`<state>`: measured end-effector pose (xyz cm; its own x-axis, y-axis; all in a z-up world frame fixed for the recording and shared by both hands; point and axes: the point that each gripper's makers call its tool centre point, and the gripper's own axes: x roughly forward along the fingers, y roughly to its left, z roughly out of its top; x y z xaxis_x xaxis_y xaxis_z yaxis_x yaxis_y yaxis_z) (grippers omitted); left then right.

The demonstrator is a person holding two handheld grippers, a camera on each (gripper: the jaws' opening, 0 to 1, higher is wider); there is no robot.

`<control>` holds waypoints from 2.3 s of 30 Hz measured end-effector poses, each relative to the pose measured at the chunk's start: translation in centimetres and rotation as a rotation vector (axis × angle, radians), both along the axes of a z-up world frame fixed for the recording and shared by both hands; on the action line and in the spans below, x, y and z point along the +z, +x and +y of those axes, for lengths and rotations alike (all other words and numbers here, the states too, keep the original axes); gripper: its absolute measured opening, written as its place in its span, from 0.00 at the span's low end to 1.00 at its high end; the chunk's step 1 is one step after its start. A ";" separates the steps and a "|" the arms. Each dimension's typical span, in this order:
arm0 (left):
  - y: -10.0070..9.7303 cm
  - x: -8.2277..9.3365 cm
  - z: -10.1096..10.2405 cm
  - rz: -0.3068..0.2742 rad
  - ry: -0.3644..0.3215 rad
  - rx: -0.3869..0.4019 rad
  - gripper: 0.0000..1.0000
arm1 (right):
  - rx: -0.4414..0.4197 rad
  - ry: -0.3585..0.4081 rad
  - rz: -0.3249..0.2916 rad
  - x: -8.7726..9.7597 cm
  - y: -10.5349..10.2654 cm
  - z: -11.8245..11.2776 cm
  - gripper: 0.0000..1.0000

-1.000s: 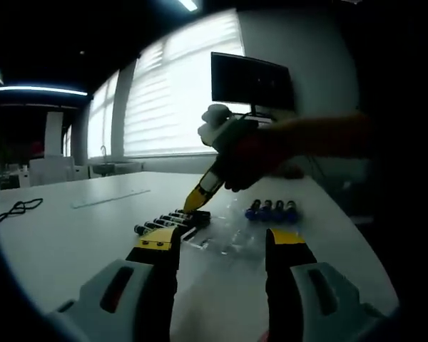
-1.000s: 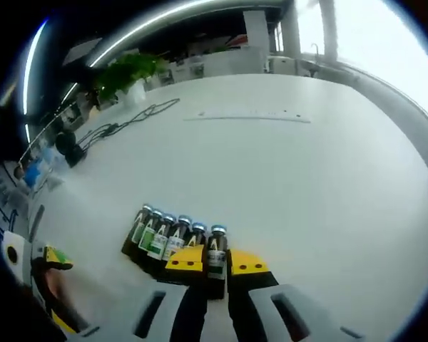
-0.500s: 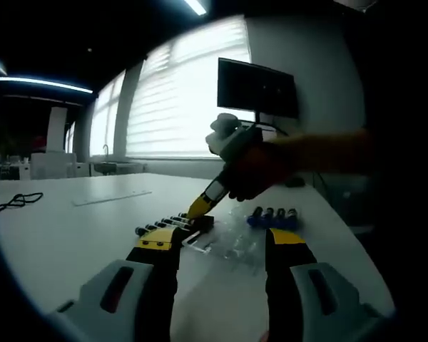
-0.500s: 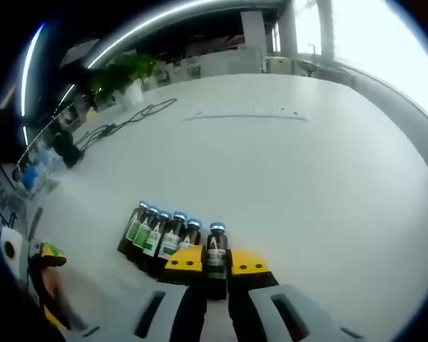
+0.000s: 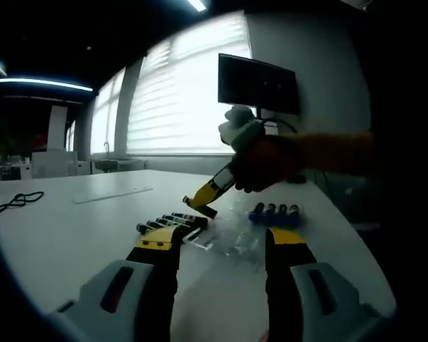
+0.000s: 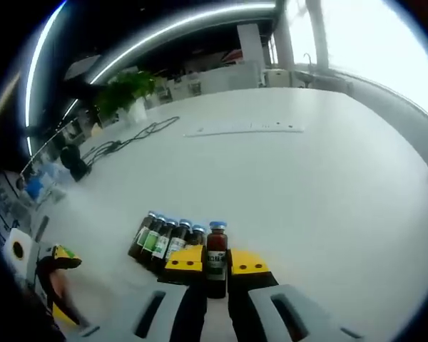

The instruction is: Grip medicine bottles put into box

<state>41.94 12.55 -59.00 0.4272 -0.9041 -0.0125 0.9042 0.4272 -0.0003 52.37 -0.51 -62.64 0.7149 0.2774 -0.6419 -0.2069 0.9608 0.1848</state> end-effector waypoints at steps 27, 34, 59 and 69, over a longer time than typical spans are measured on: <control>0.3 0.1 0.1 0.020 -0.018 0.013 0.40 | 0.066 0.015 -0.160 4.0 -3.4 -1.2 0.07; 0.4 0.3 0.2 0.020 -0.028 0.025 0.40 | 0.074 -0.025 -0.182 4.5 -4.1 -2.3 0.07; 0.4 0.4 0.2 0.018 -0.026 0.030 0.40 | 0.471 -0.464 -0.242 4.3 -7.2 -4.3 0.06; 0.4 0.3 0.2 0.018 -0.021 0.033 0.40 | 0.634 -0.683 -0.243 3.5 -7.4 -3.8 0.06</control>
<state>42.38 12.77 -58.65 0.4569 -0.8895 -0.0010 0.8892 0.4568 -0.0255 44.93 -4.30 -59.18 0.6952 0.2790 -0.6625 -0.6836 0.5415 -0.4893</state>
